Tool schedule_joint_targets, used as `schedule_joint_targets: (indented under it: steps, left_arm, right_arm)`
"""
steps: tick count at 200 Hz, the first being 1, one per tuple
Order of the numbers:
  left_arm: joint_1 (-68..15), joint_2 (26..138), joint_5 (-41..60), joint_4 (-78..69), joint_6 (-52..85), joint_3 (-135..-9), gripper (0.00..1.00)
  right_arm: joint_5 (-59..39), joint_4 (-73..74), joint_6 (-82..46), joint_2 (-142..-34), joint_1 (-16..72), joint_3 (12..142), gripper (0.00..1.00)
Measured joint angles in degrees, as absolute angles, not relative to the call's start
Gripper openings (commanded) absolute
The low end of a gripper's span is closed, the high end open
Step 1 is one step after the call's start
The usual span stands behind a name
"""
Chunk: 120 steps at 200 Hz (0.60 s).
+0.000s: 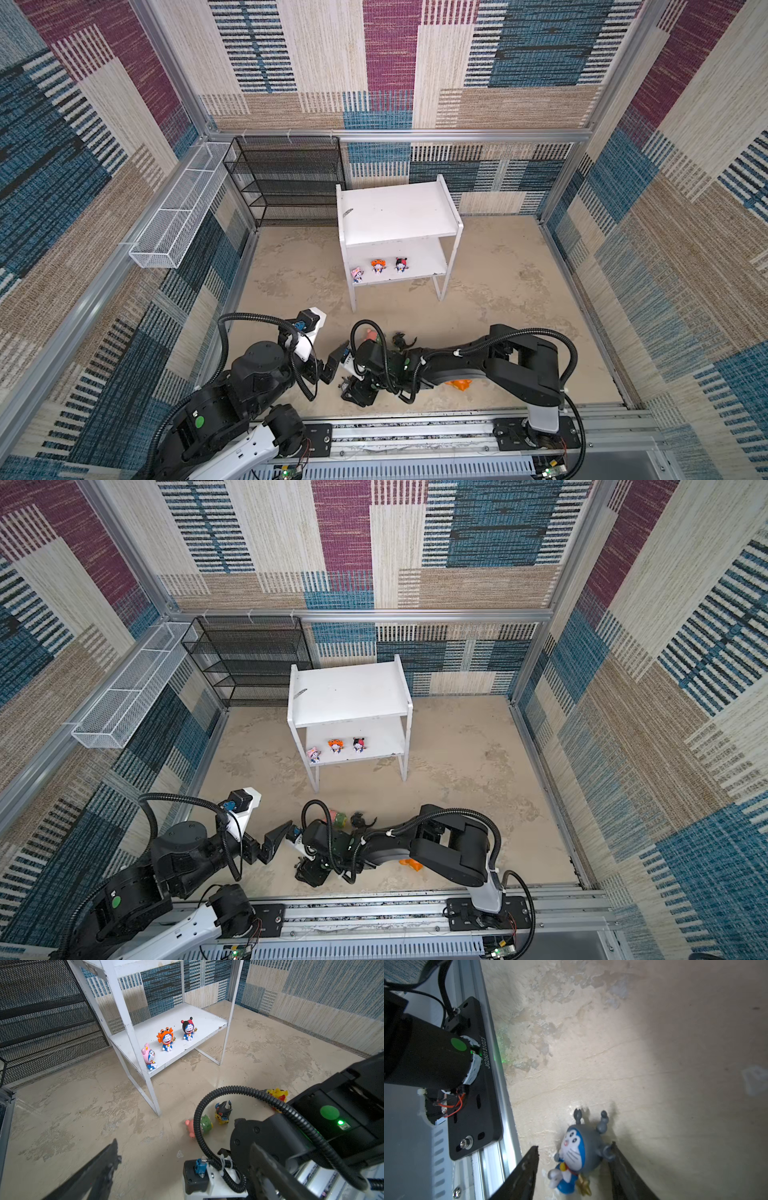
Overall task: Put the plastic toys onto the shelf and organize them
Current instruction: 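Lower the right gripper and close it on the grey antenna-hat Doraemon, then lift the grey figurine with the right gripper while the left gripper approaches it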
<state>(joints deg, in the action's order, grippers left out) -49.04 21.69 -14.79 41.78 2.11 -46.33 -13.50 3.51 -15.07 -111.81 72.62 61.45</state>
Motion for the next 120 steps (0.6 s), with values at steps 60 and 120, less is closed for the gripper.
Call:
schedule_joint_targets:
  steps: [60,120]
  left_arm:
    - [-49.04,21.47,-14.79,41.78,2.11,-46.33,0.99]
    - [-49.04,21.47,-14.61,41.78,2.09,-46.33,0.99]
  right_arm:
    - [-14.20,2.70,-14.70,-112.71,72.77,62.46,0.41]
    - [-13.63,3.51,-14.68,-112.42,72.90,61.67,0.30]
